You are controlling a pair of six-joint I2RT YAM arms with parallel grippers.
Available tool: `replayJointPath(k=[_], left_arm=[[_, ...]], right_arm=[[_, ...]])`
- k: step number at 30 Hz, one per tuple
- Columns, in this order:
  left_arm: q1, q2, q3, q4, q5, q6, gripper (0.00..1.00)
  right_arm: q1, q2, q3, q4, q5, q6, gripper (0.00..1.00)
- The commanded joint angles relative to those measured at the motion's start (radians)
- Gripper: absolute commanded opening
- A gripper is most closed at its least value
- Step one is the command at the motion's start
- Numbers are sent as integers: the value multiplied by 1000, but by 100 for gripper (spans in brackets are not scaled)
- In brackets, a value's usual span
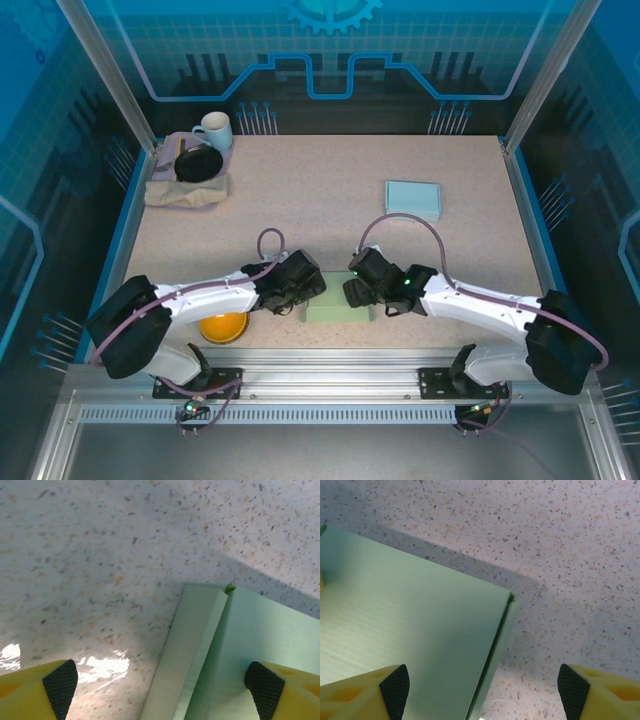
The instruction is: Fold the paper box
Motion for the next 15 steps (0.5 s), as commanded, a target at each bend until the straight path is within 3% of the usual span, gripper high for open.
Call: replayJointPath(k=[1,9,15], left_arm=[[45,47,34,40,60,42,91],[119,185,185,39,149,140,89],[128,187,278,-50,106,222,90]], right_arm=[[-40,30,-25,86,-49,-12,81],[-103,133,-10,160,-86,-23,81],[-175,178,-6,234,-118,-72,80]])
